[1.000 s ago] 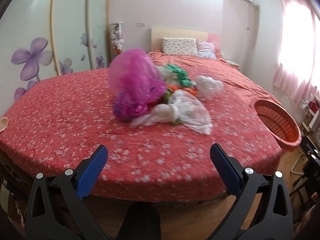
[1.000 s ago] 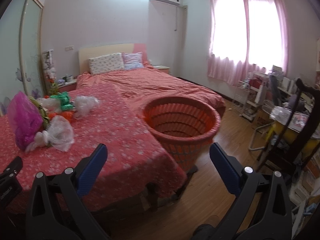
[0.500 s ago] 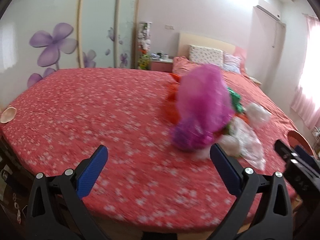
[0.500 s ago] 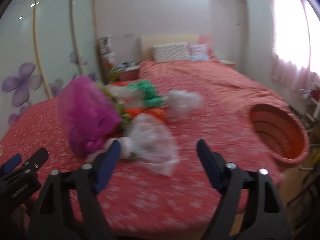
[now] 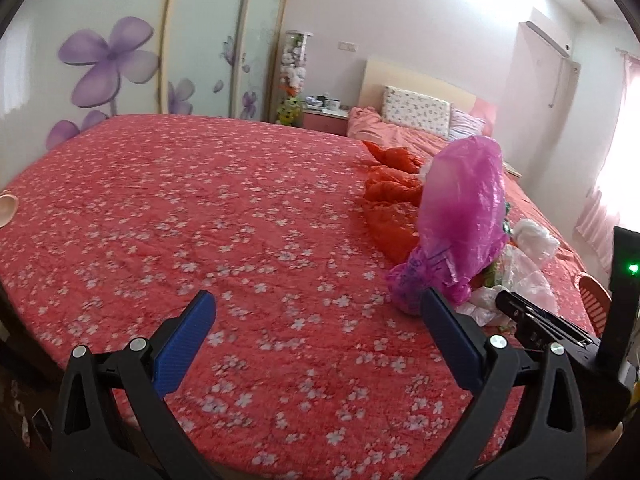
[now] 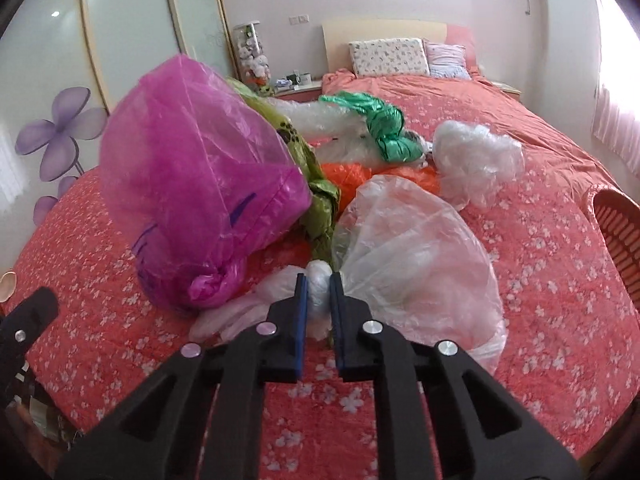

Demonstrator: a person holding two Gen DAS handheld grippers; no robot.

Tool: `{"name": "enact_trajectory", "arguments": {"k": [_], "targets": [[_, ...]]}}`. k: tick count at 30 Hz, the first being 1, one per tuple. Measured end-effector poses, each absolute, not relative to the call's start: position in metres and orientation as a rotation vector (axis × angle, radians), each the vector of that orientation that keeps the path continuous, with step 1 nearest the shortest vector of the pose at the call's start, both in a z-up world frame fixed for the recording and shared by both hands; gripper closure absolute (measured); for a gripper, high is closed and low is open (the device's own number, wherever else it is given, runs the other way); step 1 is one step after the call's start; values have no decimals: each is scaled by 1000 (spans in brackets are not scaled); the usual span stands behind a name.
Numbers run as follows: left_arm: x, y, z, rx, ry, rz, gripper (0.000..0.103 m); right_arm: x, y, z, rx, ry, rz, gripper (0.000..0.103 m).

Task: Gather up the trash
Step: 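Grasp the clear plastic bag with the right tool while the left tool reaches toward the magenta bag, then close the left tool on the magenta plastic bag and lift it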

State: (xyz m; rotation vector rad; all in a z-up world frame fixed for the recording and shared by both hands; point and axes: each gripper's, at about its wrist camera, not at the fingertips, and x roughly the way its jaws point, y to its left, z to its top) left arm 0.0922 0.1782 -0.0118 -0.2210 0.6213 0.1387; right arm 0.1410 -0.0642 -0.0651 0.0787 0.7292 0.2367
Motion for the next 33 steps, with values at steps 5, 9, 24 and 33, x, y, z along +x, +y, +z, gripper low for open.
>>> {"name": "enact_trajectory", "arguments": {"k": [5,9,24,33], "targets": [[108,165,-13,-222,640,62,5,119,-94,-45,91,657,195,94],[126,150,-18,-218,679,-7,8,112,-127,-33,109,611,118,94],[168,117,-34,-148,769,-102,52,106,-173,-44,146,643,30,93],[154,123,-6,-141,689,-93,83,93,-182,-24,152,593,31,93]]}}
